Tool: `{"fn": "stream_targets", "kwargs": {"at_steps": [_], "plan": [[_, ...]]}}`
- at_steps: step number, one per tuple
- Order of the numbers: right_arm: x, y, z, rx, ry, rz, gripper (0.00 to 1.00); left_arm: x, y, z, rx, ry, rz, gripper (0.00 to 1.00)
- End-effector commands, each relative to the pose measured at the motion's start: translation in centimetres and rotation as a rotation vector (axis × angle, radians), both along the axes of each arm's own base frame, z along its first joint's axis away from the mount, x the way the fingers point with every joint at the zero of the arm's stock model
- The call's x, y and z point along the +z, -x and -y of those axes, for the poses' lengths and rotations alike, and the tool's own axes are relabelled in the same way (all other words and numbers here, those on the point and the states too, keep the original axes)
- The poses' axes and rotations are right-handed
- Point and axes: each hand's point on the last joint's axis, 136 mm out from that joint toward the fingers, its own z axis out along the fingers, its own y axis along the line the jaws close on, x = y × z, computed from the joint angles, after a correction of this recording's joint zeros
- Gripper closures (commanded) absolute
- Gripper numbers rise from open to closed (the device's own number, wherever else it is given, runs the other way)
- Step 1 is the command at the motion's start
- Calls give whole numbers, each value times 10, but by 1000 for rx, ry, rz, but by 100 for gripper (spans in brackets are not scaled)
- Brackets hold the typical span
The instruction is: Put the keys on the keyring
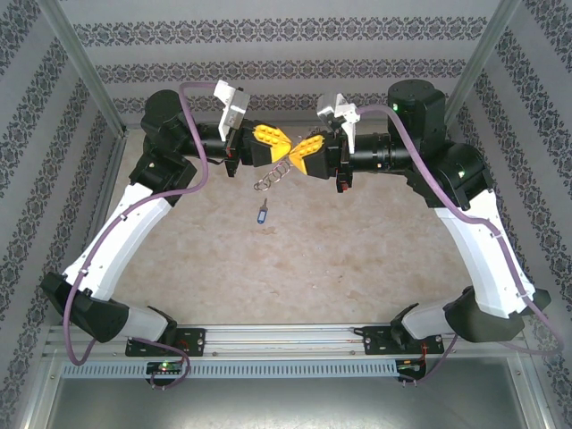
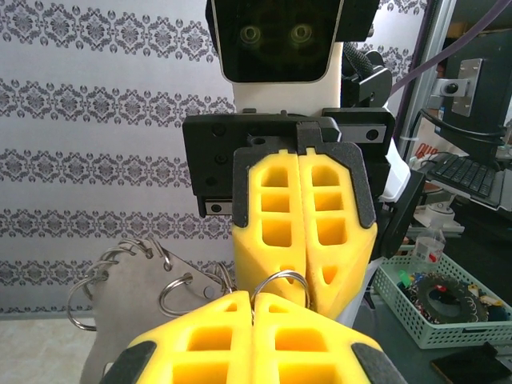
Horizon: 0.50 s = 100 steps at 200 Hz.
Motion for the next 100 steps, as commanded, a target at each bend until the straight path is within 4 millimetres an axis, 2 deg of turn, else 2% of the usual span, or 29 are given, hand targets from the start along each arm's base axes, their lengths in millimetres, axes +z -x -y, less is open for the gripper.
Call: {"fn": "stream_targets", "kwargs": {"at_steps": [1, 59, 100], "plan": [[15, 22, -16, 145, -49, 30, 100, -3, -5, 7, -22, 5, 4, 100], [12, 23, -20, 160, -27, 36, 100, -2, -6, 8, -29, 8, 1, 100], [1, 8, -14, 58, 9, 45, 100, -2, -10, 5, -2, 15, 10, 100]]}}
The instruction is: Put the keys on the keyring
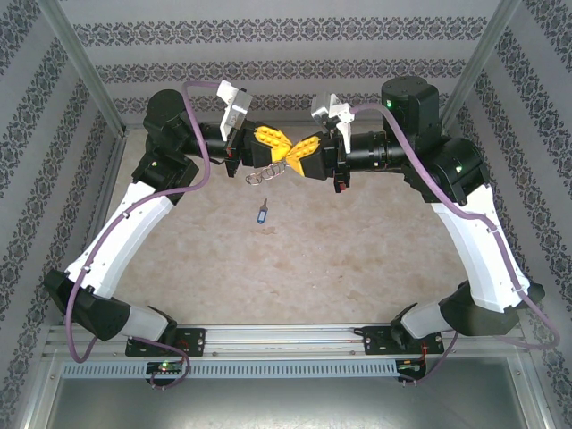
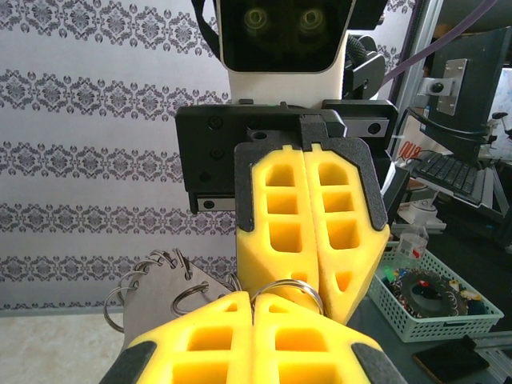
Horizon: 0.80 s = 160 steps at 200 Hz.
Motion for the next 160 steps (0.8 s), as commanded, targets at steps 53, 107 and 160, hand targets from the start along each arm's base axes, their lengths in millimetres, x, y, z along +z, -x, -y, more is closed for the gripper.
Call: {"fn": "stream_targets", "kwargs": {"at_steps": [53, 107, 160], "plan": [[2, -7, 2, -63, -31, 43, 83, 3, -12, 0, 63, 35, 47, 100], [0, -19, 12, -152, -23, 50, 76, -1, -12, -3, 89, 20, 49, 100], [2, -19, 21, -189, -48, 46, 68, -3, -16, -4, 118, 23, 47, 100]]}}
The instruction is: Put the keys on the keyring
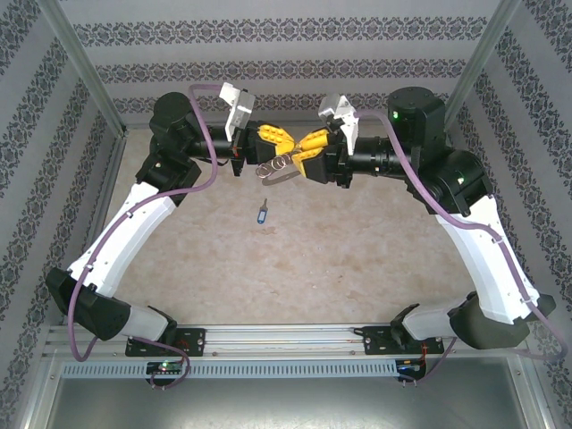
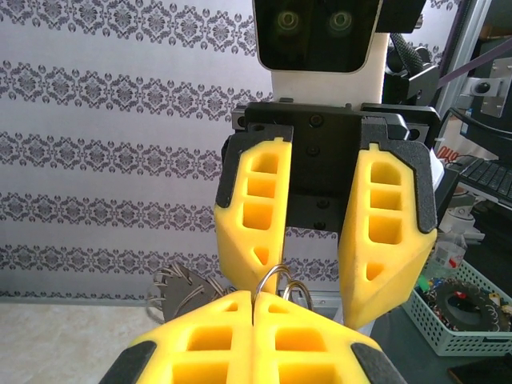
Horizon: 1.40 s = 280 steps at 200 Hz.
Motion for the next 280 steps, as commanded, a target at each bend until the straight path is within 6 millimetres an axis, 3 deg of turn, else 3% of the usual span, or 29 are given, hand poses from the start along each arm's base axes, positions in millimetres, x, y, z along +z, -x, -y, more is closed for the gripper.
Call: {"fn": "stream_targets", "kwargs": {"at_steps": [1, 78, 117, 159, 280], "plan": [[13, 2, 7, -26, -45, 27, 68, 8, 4, -6, 29, 18, 49, 100], [13, -7, 32, -156, -138, -13, 72, 15, 4, -10, 29, 57, 48, 100], [3, -4, 28, -113, -147, -67, 76, 20, 4, -13, 21, 78, 43, 100], [-3, -6, 23, -81, -157, -110, 71, 21, 5, -13, 19, 85, 43, 100], [1, -12, 17, -27, -191, -125, 74, 17, 1, -11, 12, 78, 32, 100]]}}
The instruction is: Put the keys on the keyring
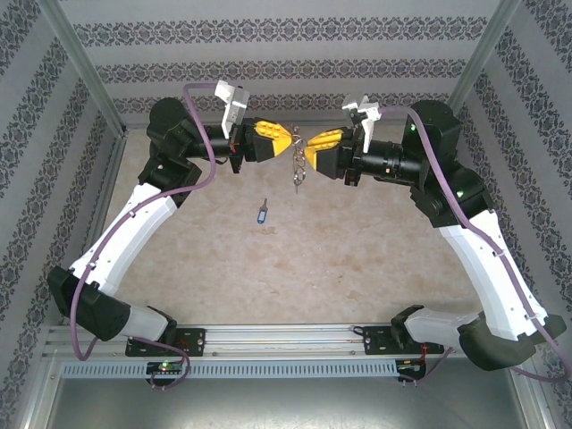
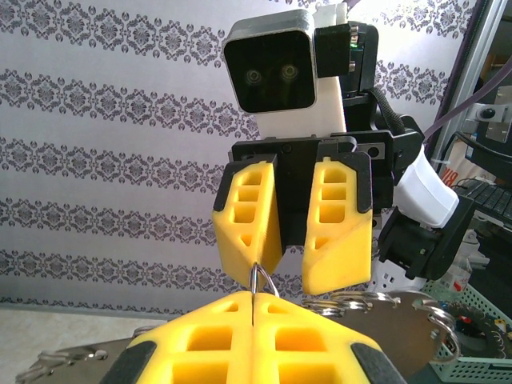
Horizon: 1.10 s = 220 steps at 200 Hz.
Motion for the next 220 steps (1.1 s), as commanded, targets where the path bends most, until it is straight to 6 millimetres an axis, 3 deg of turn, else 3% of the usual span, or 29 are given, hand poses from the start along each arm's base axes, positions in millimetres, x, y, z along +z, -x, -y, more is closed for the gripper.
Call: {"fn": "stream_targets", "kwargs": {"at_steps": [1, 49, 99, 173, 220], "plan": [[3, 1, -3, 37, -22, -1, 74, 13, 10, -6, -12, 28, 66, 100], [0, 0, -5, 54, -27, -16, 67, 12, 9, -6, -12, 26, 64, 100], [-3, -2, -9, 77, -30, -34, 67, 12, 8, -7, -17, 29, 59, 100], [-5, -3, 2, 7, -26, -17, 62, 14, 8, -9, -17, 43, 57, 100], [-3, 2, 5, 9, -44, -20, 64, 16, 8, -12, -17, 55, 50, 100]]}}
